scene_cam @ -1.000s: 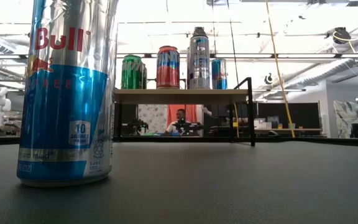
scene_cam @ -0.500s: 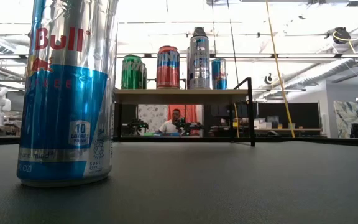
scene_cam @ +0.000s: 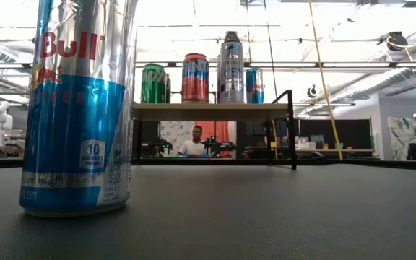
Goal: Place canned beverage on shelf
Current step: Put the top blue soda can on the shelf aligned with the other blue soda can
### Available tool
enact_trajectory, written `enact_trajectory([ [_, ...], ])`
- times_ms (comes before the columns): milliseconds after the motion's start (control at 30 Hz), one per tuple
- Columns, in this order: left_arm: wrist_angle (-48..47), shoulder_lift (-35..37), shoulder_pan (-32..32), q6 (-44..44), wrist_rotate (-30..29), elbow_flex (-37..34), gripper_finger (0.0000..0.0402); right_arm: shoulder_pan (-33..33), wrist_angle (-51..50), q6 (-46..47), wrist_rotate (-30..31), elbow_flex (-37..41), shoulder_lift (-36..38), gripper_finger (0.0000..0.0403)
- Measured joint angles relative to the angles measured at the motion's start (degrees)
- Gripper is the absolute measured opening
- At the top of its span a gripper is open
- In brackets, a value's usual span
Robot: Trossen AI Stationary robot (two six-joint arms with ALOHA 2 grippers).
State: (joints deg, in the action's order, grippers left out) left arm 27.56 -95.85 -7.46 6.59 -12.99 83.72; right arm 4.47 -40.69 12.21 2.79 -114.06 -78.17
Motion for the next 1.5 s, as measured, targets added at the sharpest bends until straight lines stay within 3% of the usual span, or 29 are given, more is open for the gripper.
enact_trajectory([
  [533, -0.1, 0.0, 0.0, 0.0, 0.0, 0.0, 0.0231, 0.0, 0.1, -2.5, 0.1, 0.0, 0.2, 0.0224],
  [867, -0.2, 0.0, 0.0, 0.2, -0.8, 0.0, 0.0233, 0.0, 0.1, -2.6, 0.0, 0.0, 0.2, 0.0224],
  [1267, 0.1, 0.0, 0.0, 0.6, -0.8, 0.2, 0.0326, 0.0, -0.6, -3.1, 0.1, 0.0, 0.2, 0.0220],
  [1500, -0.9, 1.5, -0.1, 3.7, -0.8, 0.2, 0.0343, 0.0, -2.4, -3.4, 0.1, 0.0, 2.8, 0.0219],
])
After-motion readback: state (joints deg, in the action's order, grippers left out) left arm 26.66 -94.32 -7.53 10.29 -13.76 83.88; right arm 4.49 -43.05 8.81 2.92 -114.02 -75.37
